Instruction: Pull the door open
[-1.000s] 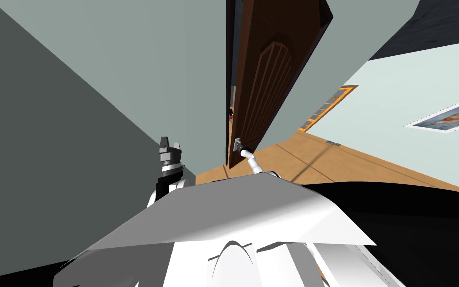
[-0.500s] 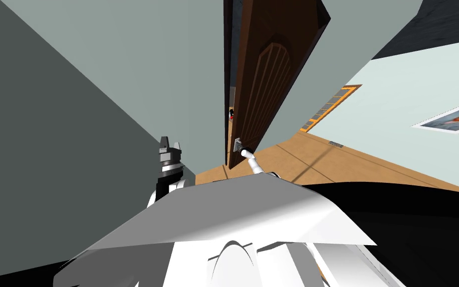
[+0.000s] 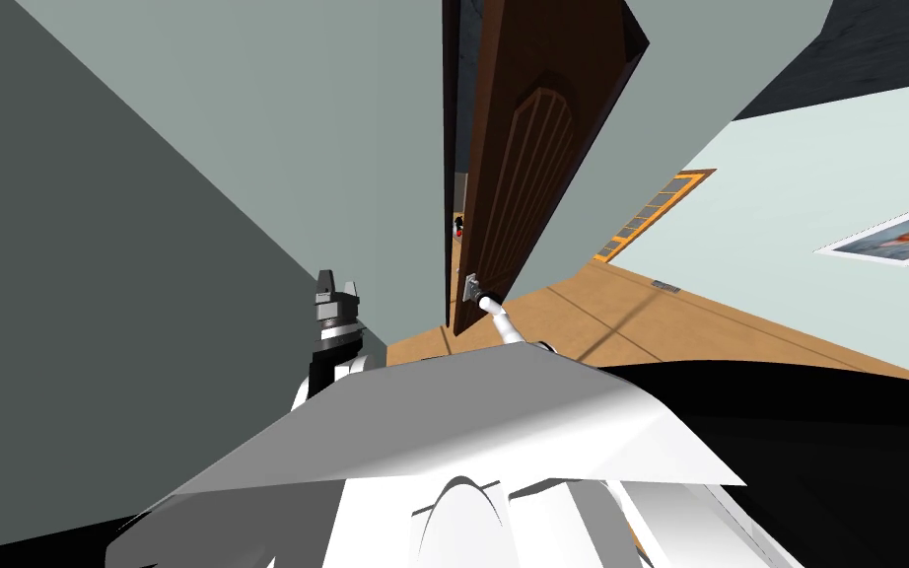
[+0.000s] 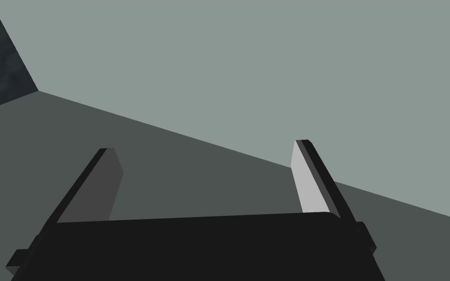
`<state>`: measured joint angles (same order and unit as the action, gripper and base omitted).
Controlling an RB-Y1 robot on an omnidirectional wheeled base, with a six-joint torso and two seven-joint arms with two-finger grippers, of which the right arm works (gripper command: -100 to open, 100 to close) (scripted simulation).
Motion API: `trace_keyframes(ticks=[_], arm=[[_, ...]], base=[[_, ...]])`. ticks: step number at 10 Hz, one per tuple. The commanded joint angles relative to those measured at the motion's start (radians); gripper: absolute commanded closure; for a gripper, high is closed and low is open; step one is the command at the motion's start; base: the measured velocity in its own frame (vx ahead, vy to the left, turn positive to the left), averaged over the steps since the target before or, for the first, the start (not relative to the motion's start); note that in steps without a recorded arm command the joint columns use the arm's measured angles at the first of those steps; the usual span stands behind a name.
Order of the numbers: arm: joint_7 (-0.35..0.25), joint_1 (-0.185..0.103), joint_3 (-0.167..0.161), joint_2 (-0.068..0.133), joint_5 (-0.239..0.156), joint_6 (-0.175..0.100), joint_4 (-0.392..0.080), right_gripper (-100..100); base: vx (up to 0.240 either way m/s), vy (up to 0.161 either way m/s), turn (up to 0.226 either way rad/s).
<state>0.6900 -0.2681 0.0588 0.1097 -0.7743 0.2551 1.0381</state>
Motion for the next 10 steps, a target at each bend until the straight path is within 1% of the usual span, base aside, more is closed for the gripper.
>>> trace_keyframes(ticks=[1, 2, 3, 6, 7, 10], arm=[[-0.004, 0.017, 0.013, 0.010, 0.003, 0.000, -0.028, 100], [-0.004, 0.017, 0.013, 0.010, 0.003, 0.000, -0.028, 100], [-0.014, 0.026, 0.016, 0.014, -0.044, 0.021, -0.020, 100], [-0.014, 0.026, 0.016, 0.014, -0.044, 0.021, -0.020, 100], [-0.024, 0.037, 0.020, 0.017, -0.100, 0.044, -0.011, 100], [-0.024, 0.037, 0.020, 0.017, -0.100, 0.044, -0.010, 100]], base=[[0.000, 0.000, 0.000], [0.000, 0.000, 0.000], [-0.020, -0.027, 0.042], [-0.015, -0.016, 0.009], [-0.003, -0.029, 0.033], [-0.015, -0.018, 0.015]])
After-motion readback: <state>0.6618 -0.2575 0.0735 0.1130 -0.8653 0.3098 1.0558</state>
